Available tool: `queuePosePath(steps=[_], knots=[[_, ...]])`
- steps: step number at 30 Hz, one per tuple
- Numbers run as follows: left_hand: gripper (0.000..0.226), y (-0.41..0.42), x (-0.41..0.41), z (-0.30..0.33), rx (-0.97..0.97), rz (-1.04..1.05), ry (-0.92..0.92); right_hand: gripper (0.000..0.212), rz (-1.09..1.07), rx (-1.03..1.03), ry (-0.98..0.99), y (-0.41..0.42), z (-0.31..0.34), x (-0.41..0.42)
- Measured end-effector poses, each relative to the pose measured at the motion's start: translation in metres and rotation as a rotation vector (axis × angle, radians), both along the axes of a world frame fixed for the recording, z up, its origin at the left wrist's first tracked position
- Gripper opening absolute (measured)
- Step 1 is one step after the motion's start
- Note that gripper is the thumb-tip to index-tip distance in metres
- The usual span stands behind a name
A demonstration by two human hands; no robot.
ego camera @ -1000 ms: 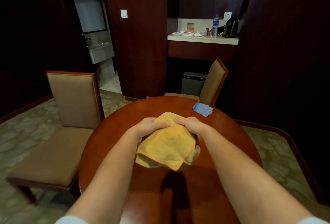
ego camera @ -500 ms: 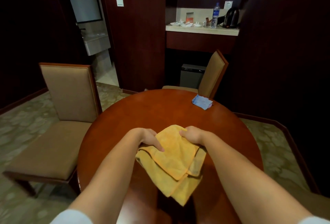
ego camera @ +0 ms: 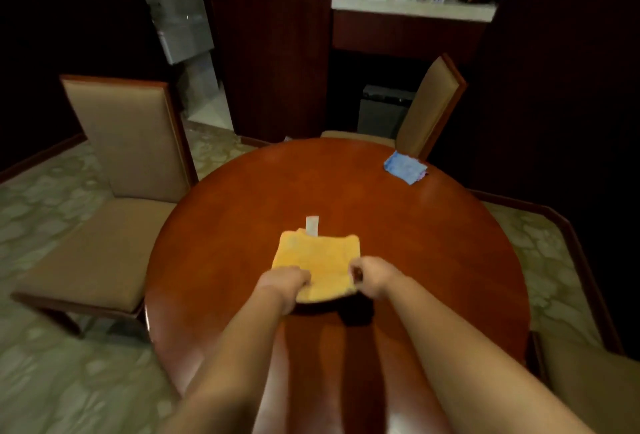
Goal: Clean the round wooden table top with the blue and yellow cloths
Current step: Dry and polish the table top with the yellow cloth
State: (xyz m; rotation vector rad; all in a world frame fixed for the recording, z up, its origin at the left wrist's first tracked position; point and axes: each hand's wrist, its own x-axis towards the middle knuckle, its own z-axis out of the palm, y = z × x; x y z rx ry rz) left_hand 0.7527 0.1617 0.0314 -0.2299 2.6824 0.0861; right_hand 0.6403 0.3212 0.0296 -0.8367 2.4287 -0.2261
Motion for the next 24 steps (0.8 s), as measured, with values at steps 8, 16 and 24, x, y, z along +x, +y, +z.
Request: queuePosePath(steps=[8,16,24], knots=[[0.045,0.006,-0.004,-0.054,0.100,0.263,0.343,0.039,-0.201,-0.147,0.252,-0.013,-0.060,0.029],[0.073,-0.009,-0.022,-0.114,0.117,0.251,0.269,0.059,-0.206,-0.080,0.235,-0.029,-0.115,0.026],[0.059,-0.060,-0.107,-0.120,0.086,0.283,0.351,0.054,-0.183,-0.089,0.301,-0.085,-0.119,-0.064]])
